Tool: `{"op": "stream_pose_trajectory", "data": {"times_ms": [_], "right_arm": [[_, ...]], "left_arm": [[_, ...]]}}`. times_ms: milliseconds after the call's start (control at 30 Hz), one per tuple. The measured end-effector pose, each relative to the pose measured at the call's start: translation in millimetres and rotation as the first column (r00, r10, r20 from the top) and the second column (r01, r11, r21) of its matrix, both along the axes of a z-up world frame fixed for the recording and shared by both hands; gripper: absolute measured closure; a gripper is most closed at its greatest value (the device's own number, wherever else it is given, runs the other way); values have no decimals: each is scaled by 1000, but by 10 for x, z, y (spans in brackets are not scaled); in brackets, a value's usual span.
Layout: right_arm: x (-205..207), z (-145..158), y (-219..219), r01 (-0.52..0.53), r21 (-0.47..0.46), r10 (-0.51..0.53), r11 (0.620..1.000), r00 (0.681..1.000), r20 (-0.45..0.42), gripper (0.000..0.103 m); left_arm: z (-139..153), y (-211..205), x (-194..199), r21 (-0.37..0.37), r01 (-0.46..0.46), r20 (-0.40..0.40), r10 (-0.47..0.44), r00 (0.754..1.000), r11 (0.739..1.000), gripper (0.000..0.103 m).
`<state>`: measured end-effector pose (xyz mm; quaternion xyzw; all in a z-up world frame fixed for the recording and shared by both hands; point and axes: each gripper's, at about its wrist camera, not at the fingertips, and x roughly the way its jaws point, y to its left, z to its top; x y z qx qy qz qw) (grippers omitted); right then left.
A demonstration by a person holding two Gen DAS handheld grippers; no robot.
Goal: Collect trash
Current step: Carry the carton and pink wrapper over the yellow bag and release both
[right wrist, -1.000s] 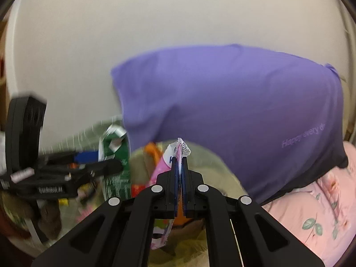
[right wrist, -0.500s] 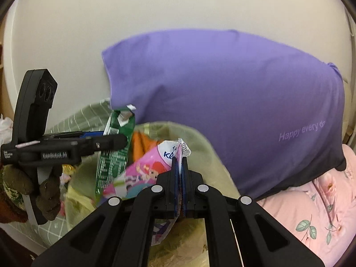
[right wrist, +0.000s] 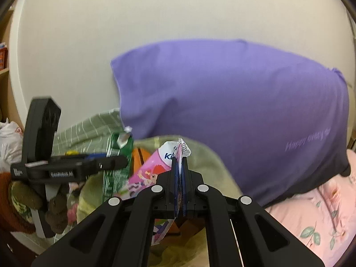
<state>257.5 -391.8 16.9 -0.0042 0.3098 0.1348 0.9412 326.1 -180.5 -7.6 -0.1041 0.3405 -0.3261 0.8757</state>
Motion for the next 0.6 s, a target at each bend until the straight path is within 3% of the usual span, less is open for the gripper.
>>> {"op": "stream_pose_trajectory", "data": {"times_ms": [333, 500, 600], "right_arm": [[-7, -61, -82, 72, -3, -72, 997, 997, -15, 99], [-81, 115, 25, -5, 32, 5, 999, 1000, 14, 99], [-45, 37, 207, -77, -20, 76, 997, 995, -62, 99]], "left_arm": [[-99, -196, 65, 50, 65, -19, -64, 998, 997, 50], [-33, -220, 114, 49, 69, -30, -67, 997, 996, 51], [14, -113, 92, 17, 54, -31, -54, 998, 998, 51]]}}
